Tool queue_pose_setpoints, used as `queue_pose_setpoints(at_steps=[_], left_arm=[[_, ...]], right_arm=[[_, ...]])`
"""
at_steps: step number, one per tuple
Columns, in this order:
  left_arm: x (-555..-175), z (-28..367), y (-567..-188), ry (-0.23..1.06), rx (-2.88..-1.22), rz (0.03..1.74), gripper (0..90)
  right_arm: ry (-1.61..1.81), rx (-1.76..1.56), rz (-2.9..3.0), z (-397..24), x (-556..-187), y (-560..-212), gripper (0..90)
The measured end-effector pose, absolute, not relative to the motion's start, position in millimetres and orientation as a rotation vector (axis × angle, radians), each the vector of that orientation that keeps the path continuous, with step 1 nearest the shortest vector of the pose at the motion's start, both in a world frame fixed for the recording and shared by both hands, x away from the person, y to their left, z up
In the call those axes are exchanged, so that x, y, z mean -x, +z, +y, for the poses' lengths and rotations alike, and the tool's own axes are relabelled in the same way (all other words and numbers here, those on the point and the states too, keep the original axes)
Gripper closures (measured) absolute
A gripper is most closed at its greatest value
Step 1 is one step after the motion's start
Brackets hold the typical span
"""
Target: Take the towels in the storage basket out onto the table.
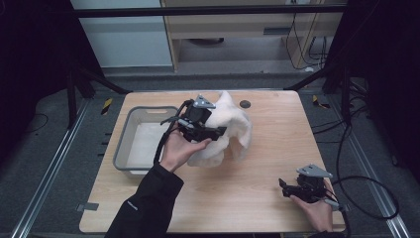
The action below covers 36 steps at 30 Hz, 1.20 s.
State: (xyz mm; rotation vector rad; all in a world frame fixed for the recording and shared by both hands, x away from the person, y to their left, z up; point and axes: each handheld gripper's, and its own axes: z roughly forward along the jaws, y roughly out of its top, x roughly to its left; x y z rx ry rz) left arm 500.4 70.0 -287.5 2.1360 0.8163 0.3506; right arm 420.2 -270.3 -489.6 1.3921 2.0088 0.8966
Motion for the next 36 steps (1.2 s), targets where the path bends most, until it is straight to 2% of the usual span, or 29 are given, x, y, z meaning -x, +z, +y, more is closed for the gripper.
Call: queue_pose_setpoints(at_steps=[21,36], left_arm=[[-514.1,44.9,-361.3,0.236,-2.173,0.852,54.0],[-514.5,34.6,-395.4,0.241,-2.199,0.867,52.8]], right_arm=[[0.886,-1.383,2.01,-270.6,-420.5,-490.1,11.1],[0.88,-1.378,2.012,-270.7,-420.6,-490.2,11.0]])
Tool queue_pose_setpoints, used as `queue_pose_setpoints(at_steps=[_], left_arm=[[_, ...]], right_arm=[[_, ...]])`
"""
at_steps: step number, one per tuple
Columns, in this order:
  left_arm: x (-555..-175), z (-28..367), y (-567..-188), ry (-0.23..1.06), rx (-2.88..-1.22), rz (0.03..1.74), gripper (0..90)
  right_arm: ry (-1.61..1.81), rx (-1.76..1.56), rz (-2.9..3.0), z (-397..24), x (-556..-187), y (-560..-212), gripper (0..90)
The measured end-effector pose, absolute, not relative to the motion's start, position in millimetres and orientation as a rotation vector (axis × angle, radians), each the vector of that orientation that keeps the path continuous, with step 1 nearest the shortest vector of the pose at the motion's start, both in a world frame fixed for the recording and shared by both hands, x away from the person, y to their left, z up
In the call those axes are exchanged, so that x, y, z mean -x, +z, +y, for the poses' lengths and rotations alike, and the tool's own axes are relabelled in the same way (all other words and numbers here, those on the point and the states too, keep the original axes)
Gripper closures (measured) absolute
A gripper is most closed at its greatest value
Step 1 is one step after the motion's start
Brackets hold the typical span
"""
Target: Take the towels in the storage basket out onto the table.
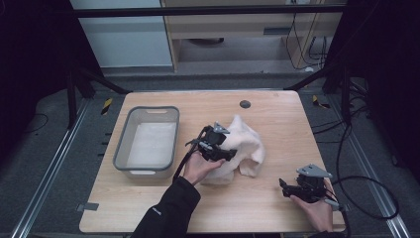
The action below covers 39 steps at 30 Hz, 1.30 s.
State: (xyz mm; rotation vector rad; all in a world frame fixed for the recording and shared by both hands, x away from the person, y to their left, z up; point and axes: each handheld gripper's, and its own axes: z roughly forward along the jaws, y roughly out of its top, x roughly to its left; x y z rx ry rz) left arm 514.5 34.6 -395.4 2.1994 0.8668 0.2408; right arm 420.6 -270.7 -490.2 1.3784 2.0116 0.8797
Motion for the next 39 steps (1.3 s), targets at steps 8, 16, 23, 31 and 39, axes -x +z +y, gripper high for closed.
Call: queue_pose_setpoints(at_steps=[8,16,23,31,39], left_arm=[[-516.0,30.7,-411.3,0.248,-2.217,0.879,51.8],[-517.2,28.7,-427.0,0.288,-2.232,0.892,49.0],[-517.7,28.2,-436.7,0.29,-2.24,0.905,44.2],[-513.6,30.6,-434.5,0.31,-2.235,0.881,30.6],[-504.9,41.8,-419.4,0.297,-2.195,0.855,26.2]], right_arm=[[0.874,-1.371,2.01,-270.9,-420.7,-490.5,11.0],[0.871,-1.37,2.011,-270.9,-420.7,-490.6,11.0],[0.874,-1.374,2.012,-270.5,-420.5,-490.6,10.9],[0.872,-1.377,2.012,-270.6,-420.4,-490.5,10.6],[0.865,-1.384,2.014,-270.9,-420.6,-490.3,9.8]])
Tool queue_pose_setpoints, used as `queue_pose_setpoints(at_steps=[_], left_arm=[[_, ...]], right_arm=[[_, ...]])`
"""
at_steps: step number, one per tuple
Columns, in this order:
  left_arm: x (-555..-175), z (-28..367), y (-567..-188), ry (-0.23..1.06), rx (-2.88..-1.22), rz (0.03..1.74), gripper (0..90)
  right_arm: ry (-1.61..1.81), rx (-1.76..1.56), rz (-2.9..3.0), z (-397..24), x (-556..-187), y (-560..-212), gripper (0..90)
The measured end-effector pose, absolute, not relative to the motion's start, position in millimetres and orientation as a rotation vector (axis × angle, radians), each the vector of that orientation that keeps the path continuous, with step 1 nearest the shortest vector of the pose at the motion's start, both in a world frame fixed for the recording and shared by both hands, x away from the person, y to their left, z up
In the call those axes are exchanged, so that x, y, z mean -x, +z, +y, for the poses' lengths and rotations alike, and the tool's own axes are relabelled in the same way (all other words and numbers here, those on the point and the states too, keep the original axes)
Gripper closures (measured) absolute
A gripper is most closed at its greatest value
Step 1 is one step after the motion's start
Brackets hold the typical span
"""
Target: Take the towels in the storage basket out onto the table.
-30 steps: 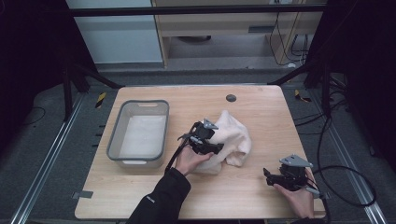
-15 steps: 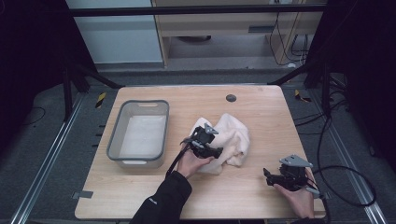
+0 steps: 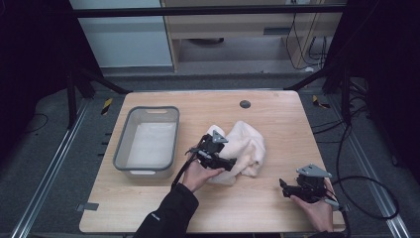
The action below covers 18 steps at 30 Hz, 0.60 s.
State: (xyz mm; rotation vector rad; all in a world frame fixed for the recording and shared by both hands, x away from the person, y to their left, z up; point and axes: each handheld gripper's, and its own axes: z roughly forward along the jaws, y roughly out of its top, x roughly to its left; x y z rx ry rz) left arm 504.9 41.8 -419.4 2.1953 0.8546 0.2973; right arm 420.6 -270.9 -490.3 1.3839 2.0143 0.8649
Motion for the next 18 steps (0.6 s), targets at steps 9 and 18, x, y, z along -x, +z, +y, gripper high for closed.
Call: queue_pose_setpoints(at_steps=[9,18], left_arm=[[-492.9,63.9,-401.2,0.313,-2.168,0.848,25.1],[-481.8,95.1,-396.3,0.332,-2.138,0.864,24.4]], right_arm=[[0.862,-1.384,2.011,-270.9,-420.3,-490.2,9.8],[0.866,-1.382,2.009,-271.2,-419.9,-489.7,9.7]])
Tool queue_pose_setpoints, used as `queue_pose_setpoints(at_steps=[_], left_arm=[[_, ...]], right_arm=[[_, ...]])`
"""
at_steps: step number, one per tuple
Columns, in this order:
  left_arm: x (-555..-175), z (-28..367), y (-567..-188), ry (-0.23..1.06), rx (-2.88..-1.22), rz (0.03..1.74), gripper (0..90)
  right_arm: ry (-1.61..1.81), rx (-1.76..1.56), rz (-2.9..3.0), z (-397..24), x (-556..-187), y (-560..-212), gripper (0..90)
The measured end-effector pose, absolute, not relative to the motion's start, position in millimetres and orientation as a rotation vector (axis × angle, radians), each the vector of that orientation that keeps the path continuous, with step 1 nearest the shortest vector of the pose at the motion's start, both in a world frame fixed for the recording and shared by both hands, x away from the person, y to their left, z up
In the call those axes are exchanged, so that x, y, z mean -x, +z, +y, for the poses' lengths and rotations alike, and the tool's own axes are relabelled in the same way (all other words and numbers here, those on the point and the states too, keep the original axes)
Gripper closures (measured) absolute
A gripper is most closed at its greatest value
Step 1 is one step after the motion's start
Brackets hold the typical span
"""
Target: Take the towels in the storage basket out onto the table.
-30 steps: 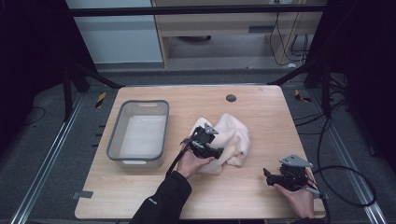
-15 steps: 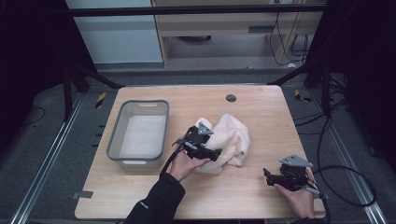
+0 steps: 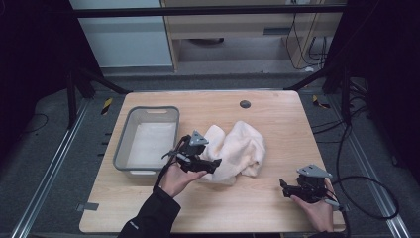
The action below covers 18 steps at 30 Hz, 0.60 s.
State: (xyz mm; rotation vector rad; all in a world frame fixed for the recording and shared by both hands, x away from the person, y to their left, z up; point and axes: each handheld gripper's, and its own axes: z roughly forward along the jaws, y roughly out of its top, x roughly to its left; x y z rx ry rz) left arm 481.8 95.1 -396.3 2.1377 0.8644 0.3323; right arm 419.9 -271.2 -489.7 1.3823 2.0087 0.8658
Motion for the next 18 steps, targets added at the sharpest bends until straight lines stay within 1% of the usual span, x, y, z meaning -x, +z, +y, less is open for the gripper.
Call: queue_pose_setpoints(at_steps=[18], left_arm=[[-456.6,168.0,-402.7,0.389,-2.061,0.949,26.5]], right_arm=[[0.855,-1.388,2.007,-270.9,-419.3,-490.3,9.2]])
